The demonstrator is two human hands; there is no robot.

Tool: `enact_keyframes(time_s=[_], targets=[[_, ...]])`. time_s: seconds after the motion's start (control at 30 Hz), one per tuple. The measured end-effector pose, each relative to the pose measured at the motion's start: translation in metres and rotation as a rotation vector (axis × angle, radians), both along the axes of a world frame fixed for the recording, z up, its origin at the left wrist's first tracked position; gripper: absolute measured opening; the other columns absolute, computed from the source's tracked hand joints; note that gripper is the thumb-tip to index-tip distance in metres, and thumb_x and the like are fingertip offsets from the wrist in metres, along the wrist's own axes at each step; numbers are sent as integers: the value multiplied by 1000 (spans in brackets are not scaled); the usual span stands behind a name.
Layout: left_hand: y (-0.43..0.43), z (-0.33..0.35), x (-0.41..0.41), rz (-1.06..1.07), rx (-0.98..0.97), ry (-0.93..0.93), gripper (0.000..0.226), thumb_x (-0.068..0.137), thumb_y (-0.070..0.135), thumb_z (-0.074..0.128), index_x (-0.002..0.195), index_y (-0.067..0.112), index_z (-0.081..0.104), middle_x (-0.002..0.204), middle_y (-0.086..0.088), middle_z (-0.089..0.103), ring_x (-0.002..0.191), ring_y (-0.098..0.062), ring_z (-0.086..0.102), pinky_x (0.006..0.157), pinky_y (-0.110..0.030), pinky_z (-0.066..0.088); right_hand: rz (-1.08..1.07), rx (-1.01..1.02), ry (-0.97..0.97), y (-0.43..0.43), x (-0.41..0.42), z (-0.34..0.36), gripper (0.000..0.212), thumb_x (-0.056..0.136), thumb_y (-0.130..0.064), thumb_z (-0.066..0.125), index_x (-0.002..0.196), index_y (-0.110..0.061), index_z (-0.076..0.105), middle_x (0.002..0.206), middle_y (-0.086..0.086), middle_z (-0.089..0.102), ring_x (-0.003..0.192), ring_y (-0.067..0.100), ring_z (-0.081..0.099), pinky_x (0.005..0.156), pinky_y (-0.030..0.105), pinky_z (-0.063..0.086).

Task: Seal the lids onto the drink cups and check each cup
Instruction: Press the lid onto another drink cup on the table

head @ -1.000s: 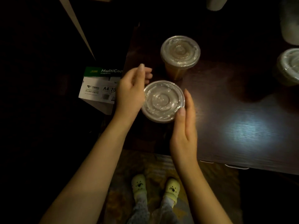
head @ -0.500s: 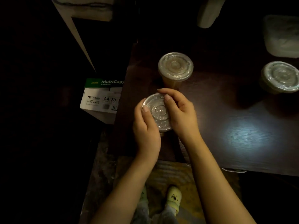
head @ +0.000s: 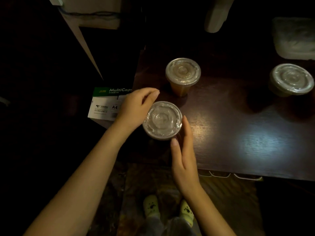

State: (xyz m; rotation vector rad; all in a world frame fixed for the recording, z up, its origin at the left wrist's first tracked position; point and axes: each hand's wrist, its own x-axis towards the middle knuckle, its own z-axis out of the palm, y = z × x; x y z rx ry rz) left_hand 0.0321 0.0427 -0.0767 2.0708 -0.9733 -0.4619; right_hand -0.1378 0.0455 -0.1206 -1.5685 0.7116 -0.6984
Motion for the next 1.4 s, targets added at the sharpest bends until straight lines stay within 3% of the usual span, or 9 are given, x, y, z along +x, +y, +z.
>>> enact_keyframes(time_s=[0.13, 0.3, 0.53, 0.7, 0.8, 0.87, 1.0, 1.13, 1.4], targets=[[-3, 13, -23, 19, -6, -244, 37, 94, 34, 44, 118, 12, 62, 114, -6, 67, 108, -20, 59, 92, -32, 46, 115, 106, -52, -23, -11, -8, 68, 85, -14, 57, 142, -32, 25, 145, -20, 36, 135, 0, 34, 113, 27, 31], [-12, 2, -58, -70, 332, -458, 51, 94, 45, 36, 137, 18, 42, 140, 0, 47, 130, -19, 38, 103, -35, 28, 450, 168, 63, -71, 1, 7, 72, 79, 5, 66, 129, -34, 33, 126, -23, 48, 115, -16, 48, 95, 6, 37], [-13, 3, -53, -118, 291, -484, 50, 94, 44, 39, 137, 19, 42, 141, 1, 45, 132, -16, 36, 104, -32, 25, 629, 127, 203, -102, 13, 13, 62, 74, 6, 71, 122, -20, 44, 92, -14, 61, 75, -15, 61, 69, 7, 46], [-5, 10, -51, -185, 411, -562, 57, 95, 49, 30, 147, 27, 20, 157, -4, 17, 144, -20, 12, 114, -38, 11, 444, 55, 150, -88, 14, 3, 69, 71, -2, 77, 126, -26, 43, 111, -22, 57, 102, -15, 56, 87, 6, 42], [-8, 13, -66, 22, 488, -345, 61, 95, 46, 28, 148, 24, 9, 158, -7, 7, 144, -27, 6, 113, -47, 15, 196, 20, 57, -65, 20, -7, 69, 74, -5, 75, 130, -27, 40, 122, -18, 54, 112, -11, 51, 95, 8, 39], [-12, 10, -69, 79, 444, -251, 58, 97, 43, 25, 148, 19, 12, 158, -4, 8, 143, -24, 7, 111, -48, 17, 103, -28, 43, -46, 23, -12, 70, 78, -10, 72, 136, -22, 36, 133, -7, 48, 123, -1, 46, 104, 14, 36], [-7, 8, -44, -84, 258, -343, 44, 97, 38, 29, 139, 29, 39, 150, 9, 35, 138, -12, 25, 108, -40, 23, 149, -48, 74, -48, 13, -16, 71, 77, -11, 72, 137, -20, 35, 137, -4, 46, 127, 7, 45, 110, 31, 37], [-5, 13, -25, -372, 237, -366, 47, 93, 46, 31, 137, 35, 40, 151, 10, 31, 141, -9, 20, 110, -41, 18, 377, 26, 99, -74, 16, -5, 75, 77, -9, 74, 139, -23, 34, 133, -11, 49, 124, -1, 45, 104, 13, 36], [-19, 3, -35, -19, 371, -326, 71, 85, 54, 49, 144, 21, 27, 148, -1, 32, 137, -22, 24, 104, -44, 30, 93, -79, 99, -63, 42, -24, 72, 65, -26, 78, 126, -13, 42, 127, 5, 52, 121, 20, 50, 101, 45, 44]])
